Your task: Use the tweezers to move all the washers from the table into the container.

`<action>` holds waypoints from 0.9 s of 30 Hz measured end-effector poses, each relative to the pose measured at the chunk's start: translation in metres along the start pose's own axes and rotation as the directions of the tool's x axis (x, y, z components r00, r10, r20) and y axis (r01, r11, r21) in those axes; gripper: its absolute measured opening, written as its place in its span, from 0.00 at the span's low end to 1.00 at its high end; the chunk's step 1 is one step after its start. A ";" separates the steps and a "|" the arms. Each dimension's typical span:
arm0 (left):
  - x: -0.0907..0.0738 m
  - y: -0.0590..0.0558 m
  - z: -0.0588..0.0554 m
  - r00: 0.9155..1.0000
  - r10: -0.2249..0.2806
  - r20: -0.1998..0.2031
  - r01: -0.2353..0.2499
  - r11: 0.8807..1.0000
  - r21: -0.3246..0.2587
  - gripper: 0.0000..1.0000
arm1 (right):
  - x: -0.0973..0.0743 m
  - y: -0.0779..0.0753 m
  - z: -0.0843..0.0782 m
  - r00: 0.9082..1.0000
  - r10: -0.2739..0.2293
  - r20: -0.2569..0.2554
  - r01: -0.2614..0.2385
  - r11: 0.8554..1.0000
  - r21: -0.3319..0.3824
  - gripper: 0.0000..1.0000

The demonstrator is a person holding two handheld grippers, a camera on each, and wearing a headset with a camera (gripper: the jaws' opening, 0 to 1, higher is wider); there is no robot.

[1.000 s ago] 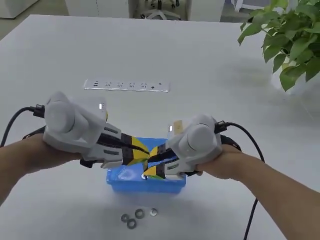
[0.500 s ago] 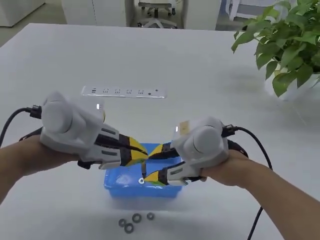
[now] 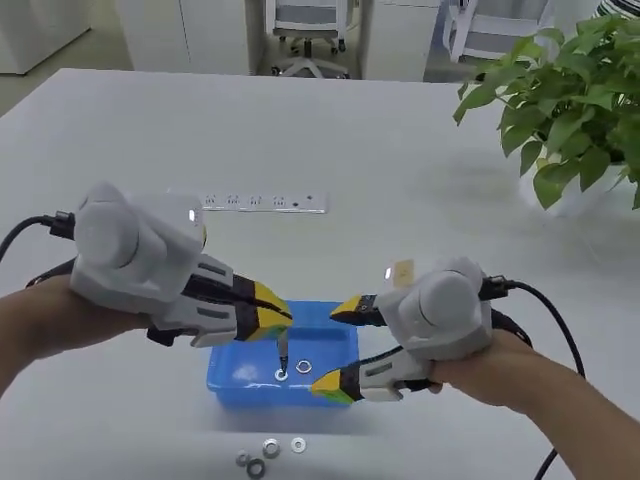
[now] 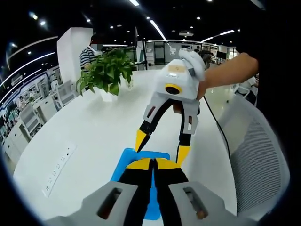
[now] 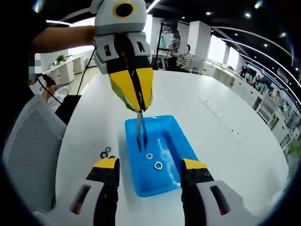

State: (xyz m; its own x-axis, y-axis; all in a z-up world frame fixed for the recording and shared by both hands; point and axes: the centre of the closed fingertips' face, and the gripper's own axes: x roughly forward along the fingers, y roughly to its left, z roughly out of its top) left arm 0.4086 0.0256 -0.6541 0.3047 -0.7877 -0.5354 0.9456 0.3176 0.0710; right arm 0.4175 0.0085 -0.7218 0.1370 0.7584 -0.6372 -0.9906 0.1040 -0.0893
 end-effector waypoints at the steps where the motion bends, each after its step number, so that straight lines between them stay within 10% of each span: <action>1: -0.001 0.000 0.001 1.000 0.003 0.002 -0.003 1.000 0.000 0.05 | -0.001 0.000 0.000 1.000 -0.007 0.001 0.007 1.000 0.003 0.55; 27: -0.009 -0.029 0.017 1.000 -0.028 0.008 0.028 1.000 -0.004 0.05 | -0.022 0.014 -0.009 0.995 -0.094 0.018 0.092 0.990 0.110 0.80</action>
State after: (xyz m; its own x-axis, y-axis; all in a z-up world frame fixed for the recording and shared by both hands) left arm 0.3801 0.0147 -0.6369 0.2795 -0.8004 -0.5303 0.9531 0.2979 0.0526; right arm 0.4010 -0.0130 -0.7157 0.2296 0.7569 -0.6119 -0.9680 0.2431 -0.0625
